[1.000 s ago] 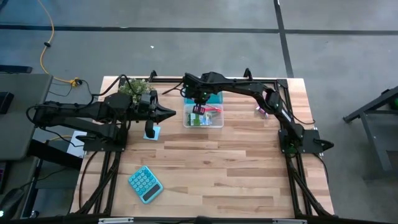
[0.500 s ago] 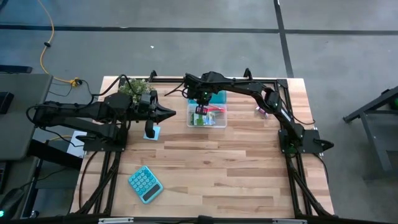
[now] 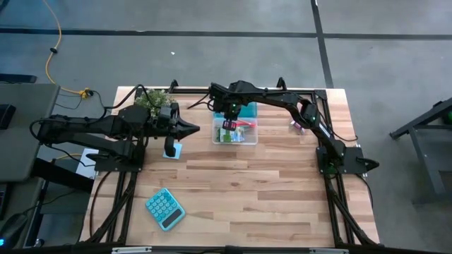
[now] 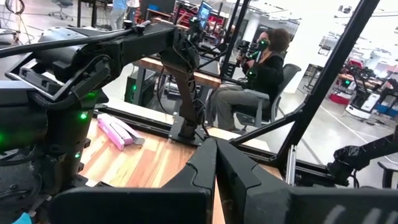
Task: Pack school essentials
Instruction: Put the orange pencil into the supply box
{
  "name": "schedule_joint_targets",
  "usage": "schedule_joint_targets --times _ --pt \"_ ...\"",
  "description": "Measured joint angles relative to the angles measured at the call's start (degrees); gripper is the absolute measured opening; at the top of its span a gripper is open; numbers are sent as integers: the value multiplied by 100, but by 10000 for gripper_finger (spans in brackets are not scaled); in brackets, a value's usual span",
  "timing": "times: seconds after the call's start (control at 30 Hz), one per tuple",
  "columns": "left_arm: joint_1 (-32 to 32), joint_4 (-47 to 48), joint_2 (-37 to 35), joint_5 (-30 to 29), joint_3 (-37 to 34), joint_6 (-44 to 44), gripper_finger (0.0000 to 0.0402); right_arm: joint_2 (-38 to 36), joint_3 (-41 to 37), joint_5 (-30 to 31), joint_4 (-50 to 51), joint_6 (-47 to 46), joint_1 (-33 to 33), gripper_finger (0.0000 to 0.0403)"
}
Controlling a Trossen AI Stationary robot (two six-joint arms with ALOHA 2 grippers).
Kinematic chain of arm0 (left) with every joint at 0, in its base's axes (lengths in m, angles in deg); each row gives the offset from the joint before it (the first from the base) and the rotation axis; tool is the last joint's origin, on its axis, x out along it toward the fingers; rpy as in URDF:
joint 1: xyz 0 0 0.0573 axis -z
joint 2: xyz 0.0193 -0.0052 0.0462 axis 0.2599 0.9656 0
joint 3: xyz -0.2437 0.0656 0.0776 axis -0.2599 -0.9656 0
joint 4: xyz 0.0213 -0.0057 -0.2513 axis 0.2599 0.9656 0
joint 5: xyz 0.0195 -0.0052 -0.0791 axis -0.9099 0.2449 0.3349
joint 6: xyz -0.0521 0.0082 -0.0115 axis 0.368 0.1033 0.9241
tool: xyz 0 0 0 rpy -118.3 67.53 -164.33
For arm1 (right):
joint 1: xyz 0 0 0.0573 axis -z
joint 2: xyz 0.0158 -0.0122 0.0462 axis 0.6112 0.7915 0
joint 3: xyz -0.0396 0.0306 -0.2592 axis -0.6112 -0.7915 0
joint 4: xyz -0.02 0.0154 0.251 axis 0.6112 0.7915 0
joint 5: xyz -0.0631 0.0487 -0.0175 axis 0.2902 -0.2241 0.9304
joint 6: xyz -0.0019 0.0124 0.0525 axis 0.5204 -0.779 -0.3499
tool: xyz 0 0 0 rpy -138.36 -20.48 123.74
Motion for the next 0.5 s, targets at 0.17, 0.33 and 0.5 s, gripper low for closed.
schedule_joint_targets --times 0.17,0.33,0.5 --pt "0 0 0 4 0 0 0 0 0 -12 6 -29 -13 84" --pt "0 0 0 6 0 0 0 0 0 -26 9 -92 -15 116" --pt "-1 2 0 9 0 0 0 -76 0 -130 136 -84 -14 123"
